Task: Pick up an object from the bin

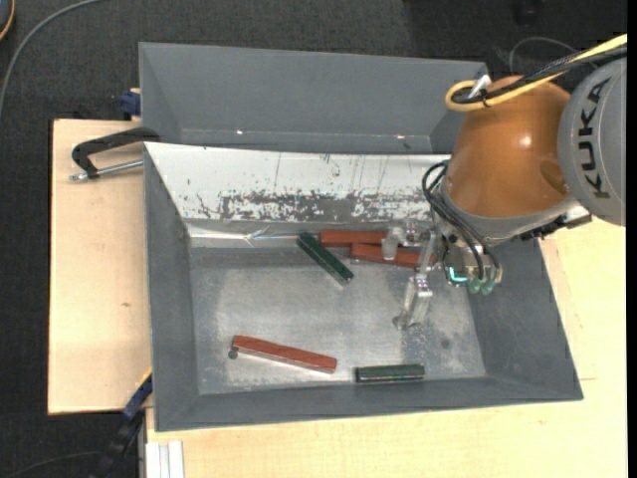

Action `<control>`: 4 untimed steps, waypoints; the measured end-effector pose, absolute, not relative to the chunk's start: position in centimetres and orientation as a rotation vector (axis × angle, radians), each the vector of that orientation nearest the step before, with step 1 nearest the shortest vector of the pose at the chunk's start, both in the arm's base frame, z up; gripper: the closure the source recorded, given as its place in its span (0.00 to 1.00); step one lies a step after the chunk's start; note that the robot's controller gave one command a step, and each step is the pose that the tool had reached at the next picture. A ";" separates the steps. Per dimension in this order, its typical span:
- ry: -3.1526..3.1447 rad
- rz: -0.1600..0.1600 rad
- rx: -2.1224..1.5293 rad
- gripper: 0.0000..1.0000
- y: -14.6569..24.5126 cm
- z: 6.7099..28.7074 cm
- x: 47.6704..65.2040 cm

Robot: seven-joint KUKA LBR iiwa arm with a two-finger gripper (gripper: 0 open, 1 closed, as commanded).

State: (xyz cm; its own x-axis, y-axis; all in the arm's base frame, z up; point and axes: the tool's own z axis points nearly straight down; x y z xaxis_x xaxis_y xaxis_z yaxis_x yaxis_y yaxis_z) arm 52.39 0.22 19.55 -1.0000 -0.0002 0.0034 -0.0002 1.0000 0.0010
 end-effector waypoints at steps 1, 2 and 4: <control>-3.128 -0.006 -0.246 0.00 8.7 14.7 51.4; -3.132 -0.002 -0.100 0.00 13.9 7.1 49.2; -3.152 -0.010 -0.134 1.00 16.7 25.2 51.6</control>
Offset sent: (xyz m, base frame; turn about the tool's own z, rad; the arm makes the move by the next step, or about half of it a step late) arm -0.0094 0.0797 -0.0473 0.1636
